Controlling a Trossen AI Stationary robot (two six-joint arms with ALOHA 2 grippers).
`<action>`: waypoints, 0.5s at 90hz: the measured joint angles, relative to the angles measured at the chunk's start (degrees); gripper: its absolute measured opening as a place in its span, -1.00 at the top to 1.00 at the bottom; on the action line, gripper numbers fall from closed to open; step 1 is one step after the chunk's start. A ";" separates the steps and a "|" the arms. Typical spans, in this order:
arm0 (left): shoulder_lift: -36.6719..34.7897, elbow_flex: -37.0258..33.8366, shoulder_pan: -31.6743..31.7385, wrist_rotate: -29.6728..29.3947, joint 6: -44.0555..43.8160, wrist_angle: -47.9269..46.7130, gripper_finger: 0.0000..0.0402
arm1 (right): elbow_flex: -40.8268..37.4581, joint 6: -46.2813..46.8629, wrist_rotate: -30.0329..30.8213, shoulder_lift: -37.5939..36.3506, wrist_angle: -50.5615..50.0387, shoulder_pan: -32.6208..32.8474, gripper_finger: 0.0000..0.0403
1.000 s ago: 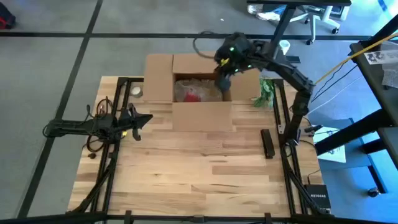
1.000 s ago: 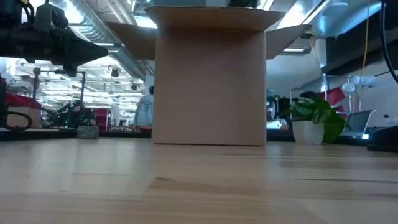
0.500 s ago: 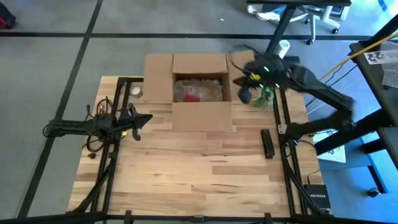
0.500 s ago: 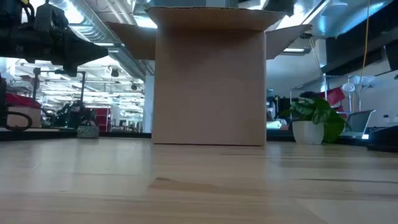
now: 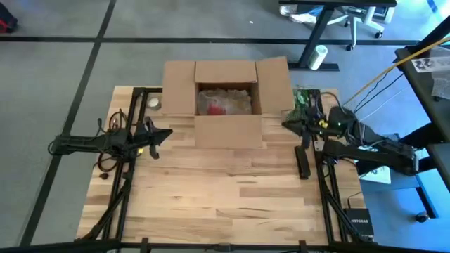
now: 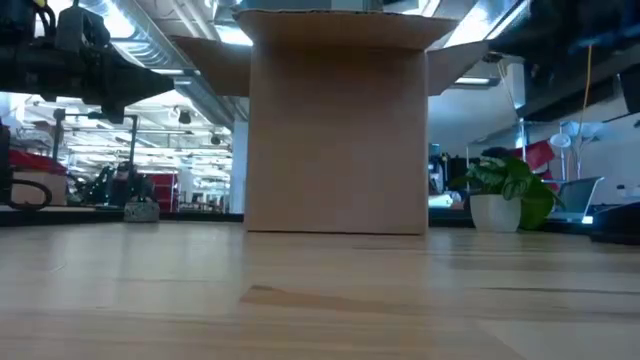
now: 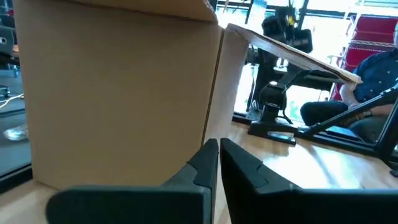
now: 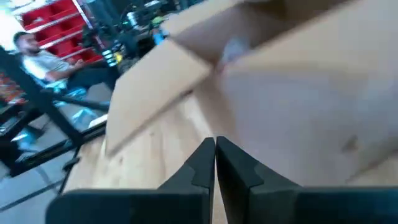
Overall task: Wrap mug
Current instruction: Return to Home Position
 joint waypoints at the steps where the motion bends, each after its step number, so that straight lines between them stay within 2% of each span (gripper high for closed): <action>1: 0.00 0.00 0.00 0.00 -0.01 0.00 1.00 | -0.58 0.12 0.08 -0.42 0.44 0.22 1.00; 13: 0.00 0.00 0.01 0.00 0.01 -0.01 1.00 | -6.61 0.11 2.51 -4.01 4.60 2.20 1.00; 30: 0.00 0.00 0.02 0.00 -0.01 -0.02 1.00 | -12.12 -3.45 4.69 -4.86 7.94 2.38 1.00; 45: 0.00 0.00 0.02 0.00 0.01 0.00 1.00 | -17.88 -3.46 4.67 -5.79 17.46 2.38 1.00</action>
